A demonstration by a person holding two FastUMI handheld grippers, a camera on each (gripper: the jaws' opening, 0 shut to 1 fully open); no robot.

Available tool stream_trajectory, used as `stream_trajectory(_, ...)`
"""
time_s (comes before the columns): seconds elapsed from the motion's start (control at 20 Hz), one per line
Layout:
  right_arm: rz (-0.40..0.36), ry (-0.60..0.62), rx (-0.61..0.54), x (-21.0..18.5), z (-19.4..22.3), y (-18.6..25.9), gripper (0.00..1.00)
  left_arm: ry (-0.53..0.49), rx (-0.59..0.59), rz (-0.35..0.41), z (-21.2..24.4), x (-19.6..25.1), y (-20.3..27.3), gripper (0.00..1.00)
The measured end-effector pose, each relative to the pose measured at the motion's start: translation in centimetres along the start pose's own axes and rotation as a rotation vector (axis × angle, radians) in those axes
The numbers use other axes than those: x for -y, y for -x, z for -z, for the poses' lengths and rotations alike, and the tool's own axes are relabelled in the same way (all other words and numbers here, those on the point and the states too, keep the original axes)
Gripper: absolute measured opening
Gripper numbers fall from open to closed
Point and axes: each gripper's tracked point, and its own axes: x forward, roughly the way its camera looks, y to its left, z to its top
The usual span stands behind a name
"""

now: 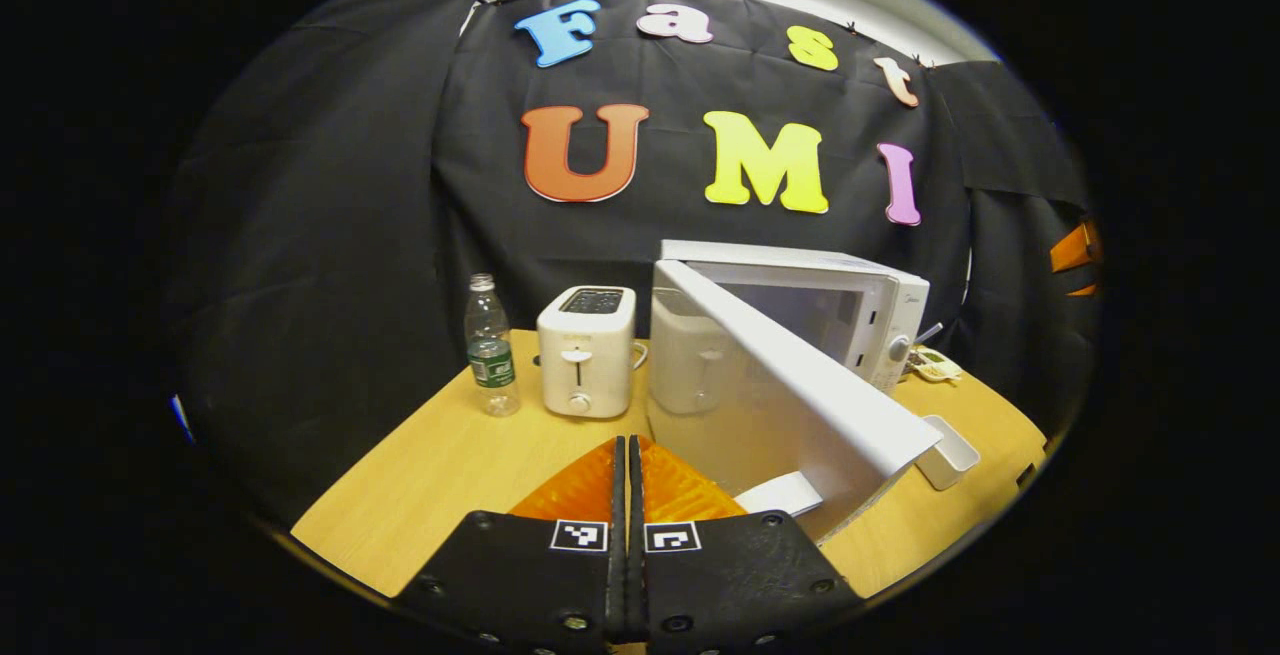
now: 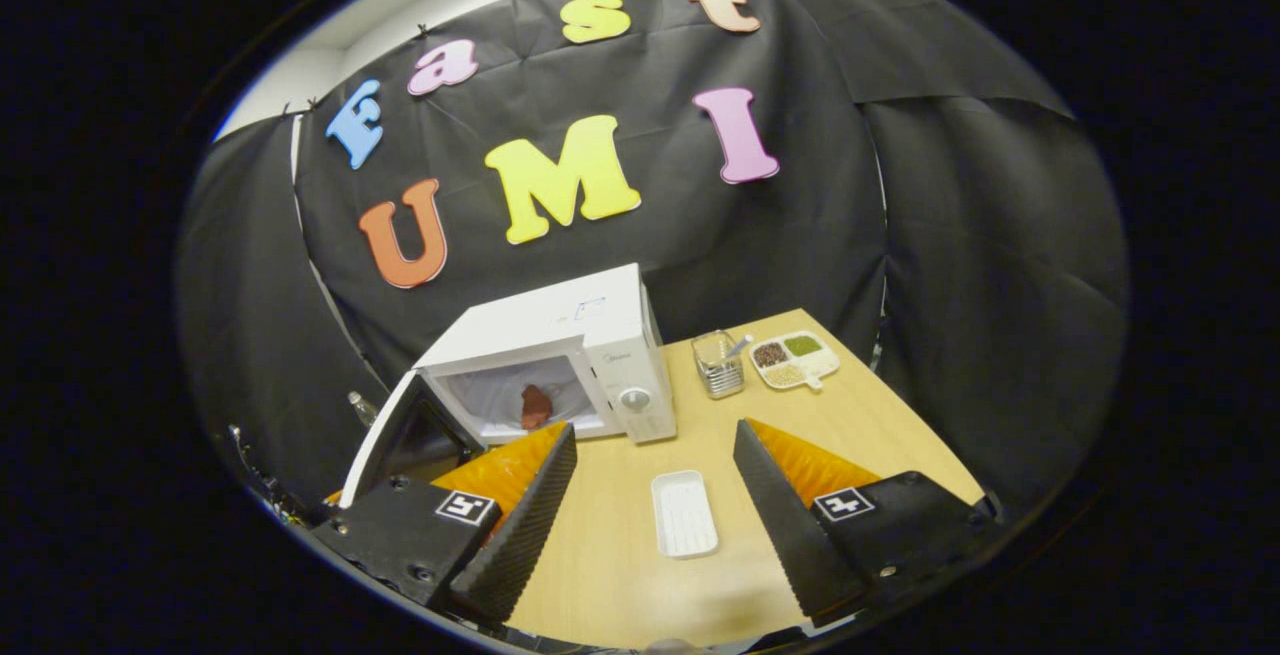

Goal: Open the microwave oven with the left hand, put the food in, and close the microwave oven.

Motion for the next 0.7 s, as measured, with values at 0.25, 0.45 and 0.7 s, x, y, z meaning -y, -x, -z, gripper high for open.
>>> stream_trajectory(0.25,0.026,-0.007,0.000,2.1,0.2,0.6,1.00,-0.019,-0.013,0.133,0.7,7.0,-1.3,0.00)
stream_trajectory(0.45,0.049,-0.007,-0.006,3.4,0.0,0.6,1.00,-0.042,-0.016,0.218,0.7,11.6,-2.9,0.00)
stream_trajectory(0.7,0.059,0.007,-0.010,4.2,-0.2,0.6,0.91,-0.071,-0.016,0.295,0.5,16.0,-5.4,0.00)
